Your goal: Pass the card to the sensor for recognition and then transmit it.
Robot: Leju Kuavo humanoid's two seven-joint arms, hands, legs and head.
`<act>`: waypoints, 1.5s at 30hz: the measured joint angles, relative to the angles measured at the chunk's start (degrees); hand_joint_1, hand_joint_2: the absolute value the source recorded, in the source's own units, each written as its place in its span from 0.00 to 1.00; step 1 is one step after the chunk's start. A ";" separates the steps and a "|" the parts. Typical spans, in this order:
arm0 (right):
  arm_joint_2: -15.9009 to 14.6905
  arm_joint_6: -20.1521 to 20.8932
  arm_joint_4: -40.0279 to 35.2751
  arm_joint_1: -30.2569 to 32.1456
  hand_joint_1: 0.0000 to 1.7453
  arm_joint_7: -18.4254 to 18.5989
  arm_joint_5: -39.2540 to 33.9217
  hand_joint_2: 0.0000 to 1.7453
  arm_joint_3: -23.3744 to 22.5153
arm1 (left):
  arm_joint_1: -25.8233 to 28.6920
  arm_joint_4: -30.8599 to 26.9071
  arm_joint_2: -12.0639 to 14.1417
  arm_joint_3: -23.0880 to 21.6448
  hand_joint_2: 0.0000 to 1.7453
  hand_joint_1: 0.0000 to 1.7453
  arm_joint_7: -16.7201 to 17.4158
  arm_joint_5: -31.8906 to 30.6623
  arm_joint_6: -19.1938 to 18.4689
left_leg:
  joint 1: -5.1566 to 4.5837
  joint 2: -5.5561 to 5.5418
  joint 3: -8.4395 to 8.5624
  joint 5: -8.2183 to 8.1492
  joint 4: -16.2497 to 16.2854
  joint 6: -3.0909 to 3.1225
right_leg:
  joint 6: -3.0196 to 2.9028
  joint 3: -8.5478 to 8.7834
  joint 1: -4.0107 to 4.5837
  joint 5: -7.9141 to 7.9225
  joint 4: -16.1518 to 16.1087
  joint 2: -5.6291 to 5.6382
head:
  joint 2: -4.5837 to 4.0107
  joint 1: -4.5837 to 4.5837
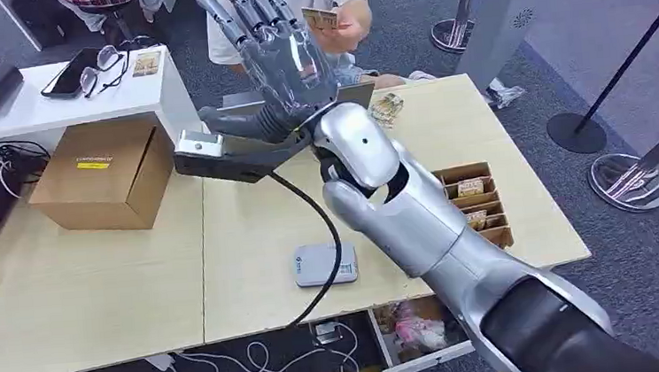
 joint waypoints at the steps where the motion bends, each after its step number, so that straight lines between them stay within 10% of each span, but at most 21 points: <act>1: -0.13 0.13 -1.39 0.63 0.00 -0.11 -0.73 0.00 0.02 | -0.10 0.00 -0.09 0.00 0.00 0.00 -0.04 -0.29 0.00 | 0.00 0.00 0.00 0.00 0.00 0.00 | 0.00 0.00 0.00 0.00 0.00 0.00 | 0.00 0.02; 27: -8.02 9.53 -26.73 27.05 0.00 -8.35 -42.68 0.00 -1.31 | 0.28 -0.02 -1.38 2.93 0.00 0.00 0.59 -4.41 0.54 | 0.00 -0.01 -0.01 -0.01 0.00 0.00 | 0.00 0.00 -0.01 -0.01 -0.03 -0.01 | 0.00 0.02; 45: -11.06 9.44 -31.35 33.92 0.00 -9.12 -44.22 0.00 -3.69 | -0.62 -0.02 -2.62 3.02 0.00 0.00 1.27 -6.38 0.83 | -0.01 0.02 0.01 -0.01 0.00 0.00 | -0.01 0.00 -0.01 0.00 -0.04 0.00 | 0.00 0.00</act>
